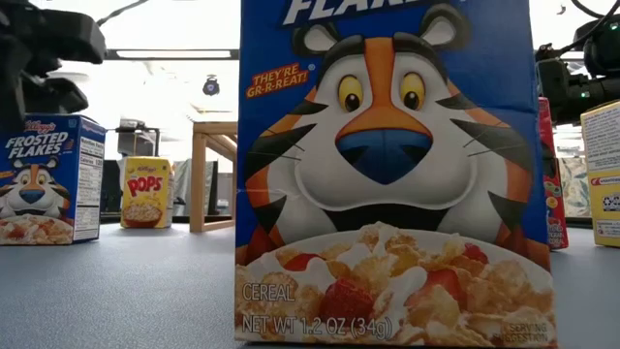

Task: Stack cereal on shelf
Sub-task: Put the top blue cereal box on the shelf

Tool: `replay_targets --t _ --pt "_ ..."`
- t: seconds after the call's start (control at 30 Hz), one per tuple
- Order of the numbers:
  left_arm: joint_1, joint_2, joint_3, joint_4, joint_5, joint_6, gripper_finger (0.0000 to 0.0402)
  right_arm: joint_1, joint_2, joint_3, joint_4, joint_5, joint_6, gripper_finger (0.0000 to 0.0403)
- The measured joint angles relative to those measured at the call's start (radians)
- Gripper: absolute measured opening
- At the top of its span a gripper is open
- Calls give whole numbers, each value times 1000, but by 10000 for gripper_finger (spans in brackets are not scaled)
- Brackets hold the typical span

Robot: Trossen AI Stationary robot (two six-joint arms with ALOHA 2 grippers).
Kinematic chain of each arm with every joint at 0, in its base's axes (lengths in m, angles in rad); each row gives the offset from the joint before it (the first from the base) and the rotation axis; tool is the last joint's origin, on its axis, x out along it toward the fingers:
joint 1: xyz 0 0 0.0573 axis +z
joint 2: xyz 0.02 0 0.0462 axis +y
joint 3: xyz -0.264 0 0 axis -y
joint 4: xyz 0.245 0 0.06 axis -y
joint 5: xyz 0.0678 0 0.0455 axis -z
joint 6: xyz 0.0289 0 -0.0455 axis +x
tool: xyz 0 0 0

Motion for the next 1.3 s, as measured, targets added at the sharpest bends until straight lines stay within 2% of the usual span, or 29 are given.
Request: replay_targets --t 0.2,0.57,1.03,1.3 --pt "-24 -70 -62 13 -8 -54 274 0 0 0 0 0 -1 9" --pt "-33 -166 -136 100 -78 -53 271 0 0 0 0 0 -1 9" --pt "-33 -189 -161 156 -52 -37 167 0 0 0 0 0 0 9" --pt "-33 -196 -74 147 -67 -3 161 0 0 0 0 0 0 9"
